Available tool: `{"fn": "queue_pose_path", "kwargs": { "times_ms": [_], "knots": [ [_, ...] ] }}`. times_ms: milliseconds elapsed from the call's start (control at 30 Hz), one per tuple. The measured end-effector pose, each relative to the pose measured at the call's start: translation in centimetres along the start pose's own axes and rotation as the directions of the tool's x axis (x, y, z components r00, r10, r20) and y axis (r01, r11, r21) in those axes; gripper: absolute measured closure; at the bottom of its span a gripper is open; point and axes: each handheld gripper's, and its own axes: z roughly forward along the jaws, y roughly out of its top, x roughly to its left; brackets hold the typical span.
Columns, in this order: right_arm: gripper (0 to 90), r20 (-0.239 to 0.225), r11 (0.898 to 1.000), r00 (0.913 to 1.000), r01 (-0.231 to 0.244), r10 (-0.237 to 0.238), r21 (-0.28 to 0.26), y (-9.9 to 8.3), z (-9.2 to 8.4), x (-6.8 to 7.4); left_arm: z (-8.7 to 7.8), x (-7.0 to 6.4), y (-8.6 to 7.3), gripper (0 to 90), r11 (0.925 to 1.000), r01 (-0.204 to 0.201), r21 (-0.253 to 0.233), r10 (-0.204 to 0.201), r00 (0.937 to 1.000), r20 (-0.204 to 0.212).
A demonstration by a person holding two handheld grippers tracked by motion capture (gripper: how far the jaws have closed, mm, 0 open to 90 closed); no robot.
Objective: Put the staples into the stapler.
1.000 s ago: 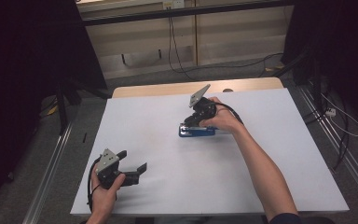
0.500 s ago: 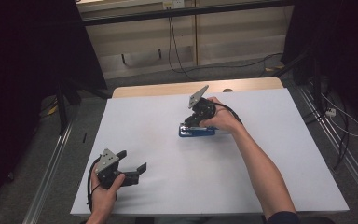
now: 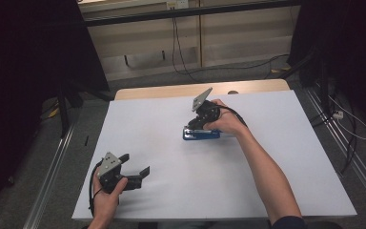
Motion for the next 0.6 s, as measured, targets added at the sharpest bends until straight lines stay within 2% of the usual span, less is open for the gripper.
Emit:
{"fn": "queue_pose_path", "kwargs": {
  "times_ms": [600],
  "knots": [
    [79.1,-0.002,1.000,0.9998,0.021,-0.021,0.017,-0.01,-0.06,0.10,0.04,0.02,0.00,4.4,1.0000,-0.006,0.007,0.006,1.0000,0.003]
  ]
}}
